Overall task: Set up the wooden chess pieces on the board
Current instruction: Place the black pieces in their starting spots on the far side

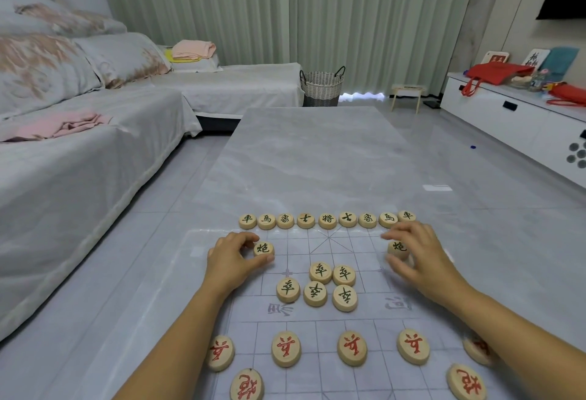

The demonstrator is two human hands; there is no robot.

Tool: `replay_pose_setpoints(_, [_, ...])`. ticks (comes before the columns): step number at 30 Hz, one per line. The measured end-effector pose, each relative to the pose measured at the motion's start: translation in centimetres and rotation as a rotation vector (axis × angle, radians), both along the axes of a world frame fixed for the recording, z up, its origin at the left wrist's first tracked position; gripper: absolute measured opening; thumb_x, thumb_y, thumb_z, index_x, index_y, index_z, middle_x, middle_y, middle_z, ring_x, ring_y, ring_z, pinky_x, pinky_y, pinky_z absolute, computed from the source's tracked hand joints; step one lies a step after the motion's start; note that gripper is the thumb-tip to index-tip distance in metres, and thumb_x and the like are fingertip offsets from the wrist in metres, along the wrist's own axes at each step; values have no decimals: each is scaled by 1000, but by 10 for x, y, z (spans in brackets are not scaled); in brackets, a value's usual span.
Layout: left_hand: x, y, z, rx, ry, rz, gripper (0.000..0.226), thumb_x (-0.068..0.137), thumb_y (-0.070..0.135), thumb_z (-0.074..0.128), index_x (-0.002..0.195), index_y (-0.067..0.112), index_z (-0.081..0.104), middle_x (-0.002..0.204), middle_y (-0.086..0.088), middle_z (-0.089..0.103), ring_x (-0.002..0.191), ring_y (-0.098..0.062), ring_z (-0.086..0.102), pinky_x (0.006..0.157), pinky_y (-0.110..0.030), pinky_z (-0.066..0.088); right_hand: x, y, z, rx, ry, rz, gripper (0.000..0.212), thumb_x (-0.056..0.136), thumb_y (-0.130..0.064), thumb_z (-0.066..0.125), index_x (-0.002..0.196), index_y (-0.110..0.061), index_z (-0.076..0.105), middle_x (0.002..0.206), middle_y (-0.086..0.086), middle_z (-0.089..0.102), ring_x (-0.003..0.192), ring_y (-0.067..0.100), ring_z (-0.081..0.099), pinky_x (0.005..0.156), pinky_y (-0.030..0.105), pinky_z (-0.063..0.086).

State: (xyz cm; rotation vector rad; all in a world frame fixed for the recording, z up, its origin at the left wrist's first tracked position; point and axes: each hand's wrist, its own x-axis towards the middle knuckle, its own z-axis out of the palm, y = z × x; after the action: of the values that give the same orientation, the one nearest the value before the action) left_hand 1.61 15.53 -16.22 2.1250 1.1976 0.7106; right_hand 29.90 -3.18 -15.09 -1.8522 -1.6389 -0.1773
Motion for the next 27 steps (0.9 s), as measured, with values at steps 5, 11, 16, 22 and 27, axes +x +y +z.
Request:
replay_pose_setpoints(5, [-3, 0, 0, -60, -114, 16, 37, 69, 38, 77, 99, 27, 59, 93, 11, 56, 96, -16, 54, 87, -32, 45, -35, 21, 24, -444, -12, 264, 49, 84, -40, 61, 128, -24, 50, 122, -7, 44, 116, 6, 38, 101, 25, 35])
replay_pose_setpoints(11, [-7, -3, 2, -155, -279, 42, 35, 74, 23, 75, 104, 15, 60, 99, -7, 59, 85, -13, 53, 72, -16, 43, -52, 32, 28, -642, 36, 240, 43, 89, -31, 57, 130, -22, 49, 124, -4, 47, 103, 8, 46, 94, 25, 40])
replay_pose_setpoints(16, [-6, -2, 1, -174, -293, 44, 31, 74, 23, 75, 100, 14, 61, 94, -8, 59, 83, -16, 54, 74, -22, 45, -52, 33, 37, -686, 57, 213, 36, 87, -31, 60, 119, -17, 56, 117, -2, 49, 98, 12, 51, 91, 28, 44])
replay_pose_setpoints(22, [-4, 2, -3, -152, -287, 55, 28, 76, 25, 74, 98, 15, 61, 89, -5, 59, 82, -16, 54, 72, -23, 45, -49, 26, 38, -587, 39, 186, 26, 87, -28, 59, 111, -20, 61, 103, -6, 52, 90, 9, 53, 84, 23, 46])
replay_pose_setpoints(27, [-3, 3, -4, -130, -265, 52, 25, 76, 26, 73, 96, 17, 61, 89, -6, 60, 82, -18, 55, 73, -26, 46, -4, -9, 39, -556, 152, 101, 28, 83, -22, 63, 111, -23, 60, 100, -6, 58, 84, 1, 54, 73, 7, 41])
